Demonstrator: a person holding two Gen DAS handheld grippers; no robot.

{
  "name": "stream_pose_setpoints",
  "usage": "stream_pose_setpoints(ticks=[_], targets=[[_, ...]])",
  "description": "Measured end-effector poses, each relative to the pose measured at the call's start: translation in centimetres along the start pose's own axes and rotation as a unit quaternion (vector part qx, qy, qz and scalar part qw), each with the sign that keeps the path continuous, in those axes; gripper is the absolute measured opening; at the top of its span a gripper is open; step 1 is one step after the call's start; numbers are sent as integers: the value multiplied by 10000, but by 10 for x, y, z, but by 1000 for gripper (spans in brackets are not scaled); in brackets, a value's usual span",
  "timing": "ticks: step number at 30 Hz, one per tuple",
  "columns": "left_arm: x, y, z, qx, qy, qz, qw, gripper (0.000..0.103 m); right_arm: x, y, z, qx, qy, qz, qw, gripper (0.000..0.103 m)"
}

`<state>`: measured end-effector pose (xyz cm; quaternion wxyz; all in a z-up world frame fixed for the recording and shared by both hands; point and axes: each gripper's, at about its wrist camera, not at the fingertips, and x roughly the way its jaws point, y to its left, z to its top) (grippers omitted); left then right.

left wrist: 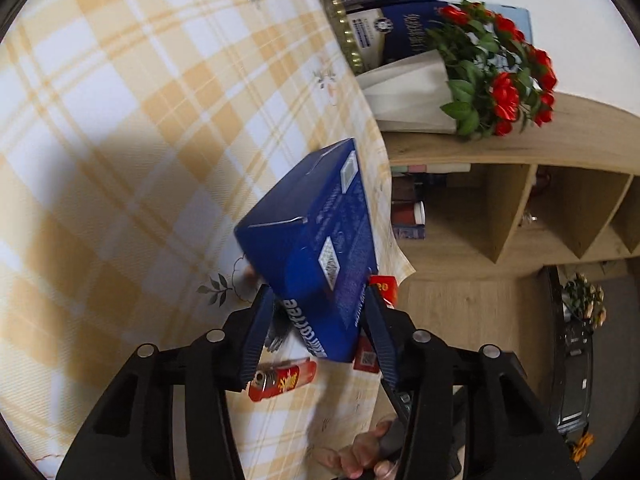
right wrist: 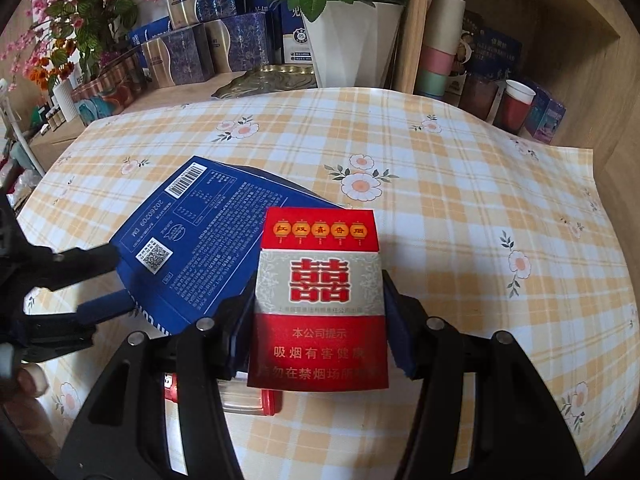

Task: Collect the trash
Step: 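Grasp the blue 'luckin coffee' box with the left tool, then carry the coffee box and red pack toward the bin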

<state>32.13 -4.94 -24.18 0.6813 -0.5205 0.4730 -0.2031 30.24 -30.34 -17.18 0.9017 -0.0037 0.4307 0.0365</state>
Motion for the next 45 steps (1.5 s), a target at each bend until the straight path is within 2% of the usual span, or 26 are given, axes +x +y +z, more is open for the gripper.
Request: stream_pose_setpoints(ticks=[4,8,13,19,22,26,33,38,45], targets=[[12,3,0,-108,-55,-9,9999,42,0,-1,-1,24,-31,45,10000,57],[20,-7,5,199,-259,116,9994,42,0,-5,-2,97,-33,143,9998,57],[27,-10,11,230,-375,64,9990,42,0,-7,-3,124,-84,211,9997,57],[47,-20,12,359,-207,39,9991,40,0,-10,-5,253,-108,282,9992,57],[56,-20,11,373,-147,67,9992,32,-1,-12,-6,302,-113,309,9990,57],[56,-17,10,334,-193,-165,9991,27,-2,-14,-7,343,-99,321,9988,57],[35,-44,8,738,-152,-567,9955,15,-22,-21,-7,507,-244,354,9978,57],[7,-62,13,990,-256,-710,9922,14,-44,-17,-9,439,-369,325,9978,57],[-35,-81,9,1510,-367,-552,9863,14,-69,-11,-14,525,-442,414,9968,57]])
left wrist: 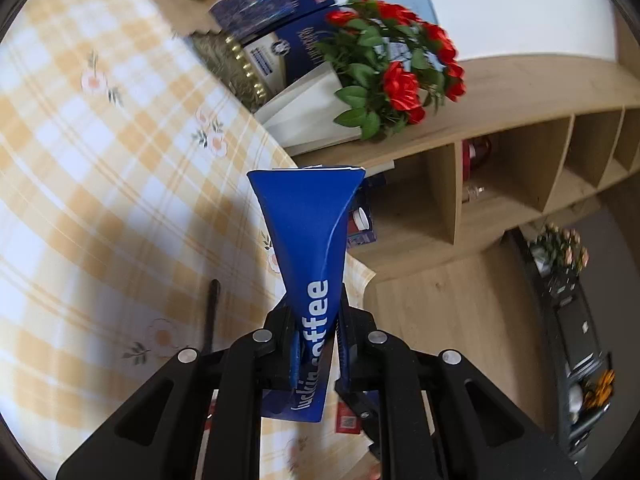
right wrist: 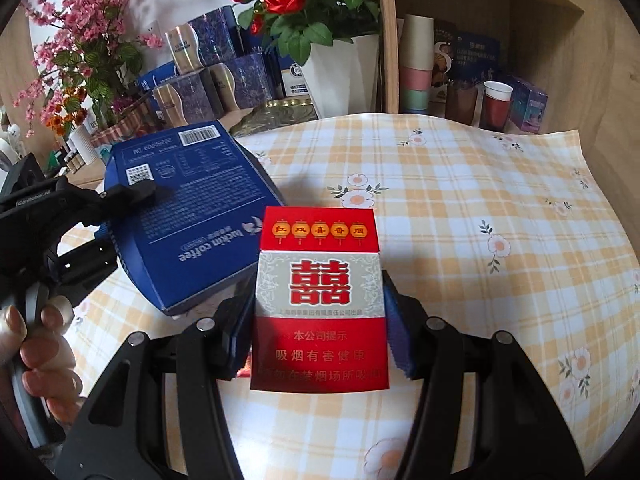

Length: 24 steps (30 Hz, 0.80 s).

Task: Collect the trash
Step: 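Carry the coffee box and red pack toward the bin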

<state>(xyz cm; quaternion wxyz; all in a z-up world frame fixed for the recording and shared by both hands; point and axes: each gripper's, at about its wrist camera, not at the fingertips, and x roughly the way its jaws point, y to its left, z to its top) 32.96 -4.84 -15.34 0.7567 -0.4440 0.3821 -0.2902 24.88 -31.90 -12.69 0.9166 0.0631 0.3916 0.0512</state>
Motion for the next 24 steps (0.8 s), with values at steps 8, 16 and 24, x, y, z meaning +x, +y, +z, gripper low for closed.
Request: stream_pose_setpoints(ticks=[8,16,24], targets=[[-54,-18,-9,525,163,141,9984,14,-37,19,-14,-61,-146,114,9998,57],[-108,-29,-23,993,250,372,9940,14,-69,33,-34,-24,-206,172,9996,57],[-147,-39,-49,1407,455,417,9881,14,-93,40,-55,38,-263,179,9995,57]])
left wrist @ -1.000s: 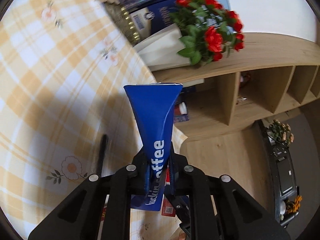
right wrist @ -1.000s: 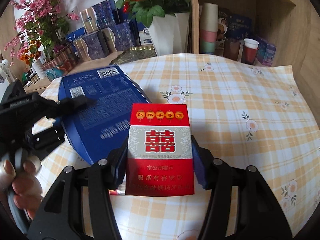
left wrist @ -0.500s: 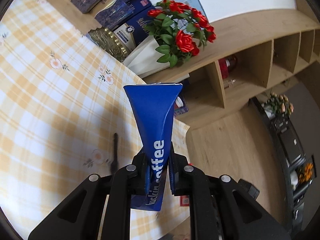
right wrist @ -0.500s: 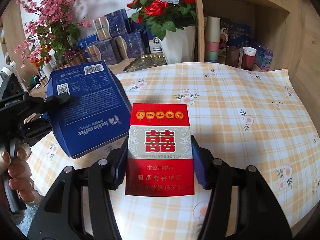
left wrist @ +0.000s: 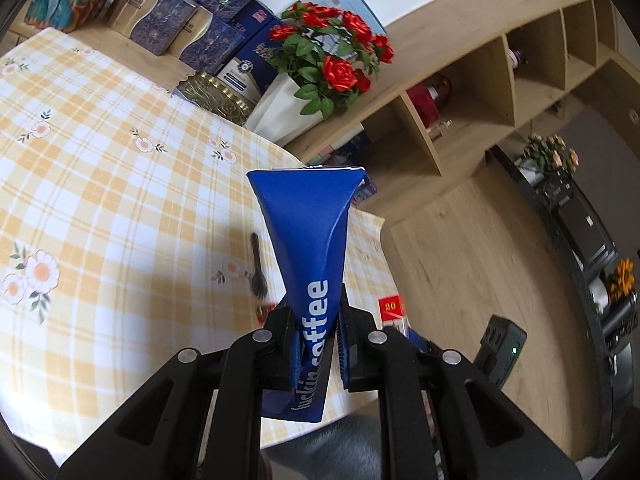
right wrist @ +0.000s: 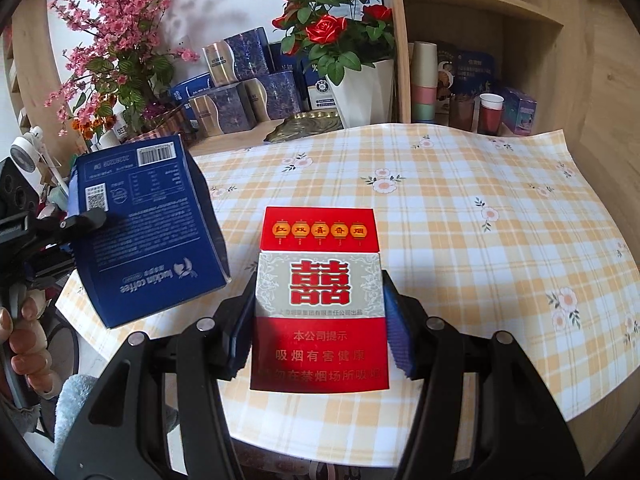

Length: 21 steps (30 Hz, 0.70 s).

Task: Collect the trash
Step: 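Carry the coffee box and red pack toward the bin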

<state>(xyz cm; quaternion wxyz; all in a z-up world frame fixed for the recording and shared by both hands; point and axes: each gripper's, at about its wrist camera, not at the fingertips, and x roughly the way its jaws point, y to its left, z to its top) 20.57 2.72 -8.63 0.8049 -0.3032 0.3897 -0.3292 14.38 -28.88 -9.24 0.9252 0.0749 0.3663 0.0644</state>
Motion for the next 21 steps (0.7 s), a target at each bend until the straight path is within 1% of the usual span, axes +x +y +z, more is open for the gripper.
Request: stream_pose_setpoints(ticks=[3,6,9,13,15,17,18,19,20,21], targets=[[-12,-5,-12,217,132,-7,9997,14,-8,0,-7,56,-18,1,10000,57],[-22,-10,-26,479,346,-1,9983,14,-17,-1,-14,115,-32,-13,9999,57],[-28,-15,-44,811,635,38,9947,14,-25,-4,-21,171,-50,-36,9998,57],[-34,-20,-66,1130,987,-86,9886,14,-32,-8,-28,247,-70,-59,9997,57],[-35,-24,-79,1366,1164,-111,9837,14,-35,-10,-32,291,-73,-70,9995,57],[-33,-29,-90,1636,1368,-96,9770,14,-37,-12,-35,328,-71,-77,9994,57],[-31,-34,-100,1887,1528,-50,9701,14,-38,-13,-37,348,-68,-82,9993,57],[-28,-37,-106,2044,1623,-13,9653,14,-38,-13,-38,361,-66,-85,9993,57],[-24,-41,-116,2327,1793,53,9559,14,-39,-14,-39,374,-63,-85,9992,57],[-22,-44,-124,2518,1912,84,9487,14,-39,-14,-41,385,-57,-91,9992,57]])
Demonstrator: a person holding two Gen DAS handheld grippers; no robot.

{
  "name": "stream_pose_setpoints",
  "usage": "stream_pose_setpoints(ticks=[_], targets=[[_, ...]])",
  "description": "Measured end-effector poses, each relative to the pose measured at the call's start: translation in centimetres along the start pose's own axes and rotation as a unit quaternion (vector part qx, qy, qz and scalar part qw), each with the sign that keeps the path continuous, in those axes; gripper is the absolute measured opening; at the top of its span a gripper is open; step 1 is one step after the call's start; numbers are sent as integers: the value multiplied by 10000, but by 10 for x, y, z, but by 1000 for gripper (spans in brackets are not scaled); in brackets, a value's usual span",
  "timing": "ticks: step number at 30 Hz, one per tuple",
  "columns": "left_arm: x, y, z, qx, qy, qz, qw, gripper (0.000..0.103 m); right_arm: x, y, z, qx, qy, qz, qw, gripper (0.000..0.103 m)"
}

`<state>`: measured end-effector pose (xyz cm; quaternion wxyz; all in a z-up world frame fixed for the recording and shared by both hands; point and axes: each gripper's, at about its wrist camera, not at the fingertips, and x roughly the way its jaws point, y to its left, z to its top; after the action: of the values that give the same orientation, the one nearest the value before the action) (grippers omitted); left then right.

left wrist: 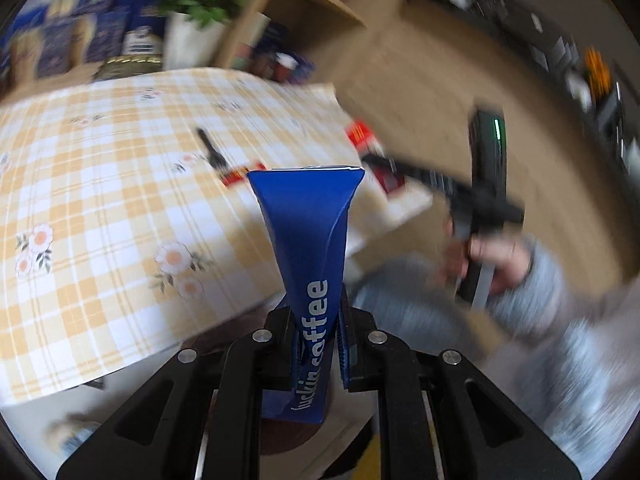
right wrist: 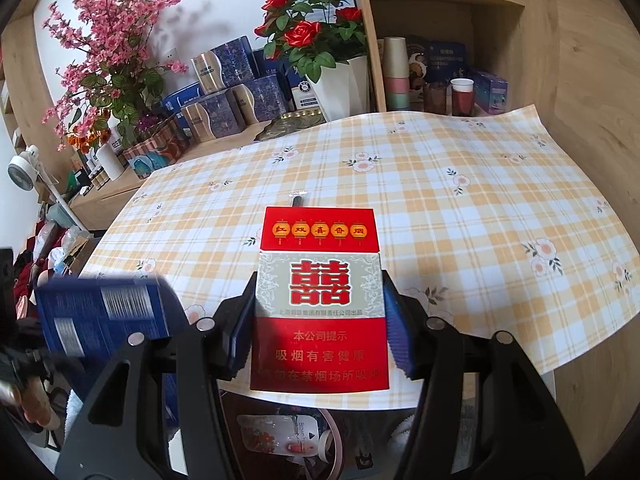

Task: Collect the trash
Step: 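Carry the coffee box and red pack toward the bin, then release the coffee box from the left tool while the right tool lowers the red pack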

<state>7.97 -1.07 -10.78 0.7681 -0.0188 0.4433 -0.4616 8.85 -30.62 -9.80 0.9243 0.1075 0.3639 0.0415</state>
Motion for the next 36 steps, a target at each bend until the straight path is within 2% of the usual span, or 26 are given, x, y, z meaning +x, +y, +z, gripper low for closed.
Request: stream_pose_setpoints(ticks=[3,6,10,17,24,28,34,35,36], targets=[[20,-18,-13,587,443,68,9973,14,-1,-2,-4,34,17,-9,10000,57],[44,-29,-24,1042,928,115,9902,14,-2,-5,-6,63,27,-23,10000,57],[73,-30,-37,1376,1404,269,9801,14,-3,-10,-8,110,28,-46,9999,57],[125,-12,-55,1706,2158,677,9590,14,-2,-23,-17,227,108,-128,9996,57],[166,13,-75,1742,2658,1094,9418,15,0,-32,-23,313,179,-172,9992,57],[182,28,-81,1527,2764,1192,9413,15,1,-33,-25,317,210,-180,9991,57],[189,32,-82,1374,2672,1411,9433,17,4,-30,-30,280,290,-201,9990,57],[190,33,-82,1275,2649,1423,9451,22,5,-30,-31,285,314,-196,9989,57],[187,37,-80,1137,2568,1402,9494,30,6,-30,-32,290,326,-190,9989,57]])
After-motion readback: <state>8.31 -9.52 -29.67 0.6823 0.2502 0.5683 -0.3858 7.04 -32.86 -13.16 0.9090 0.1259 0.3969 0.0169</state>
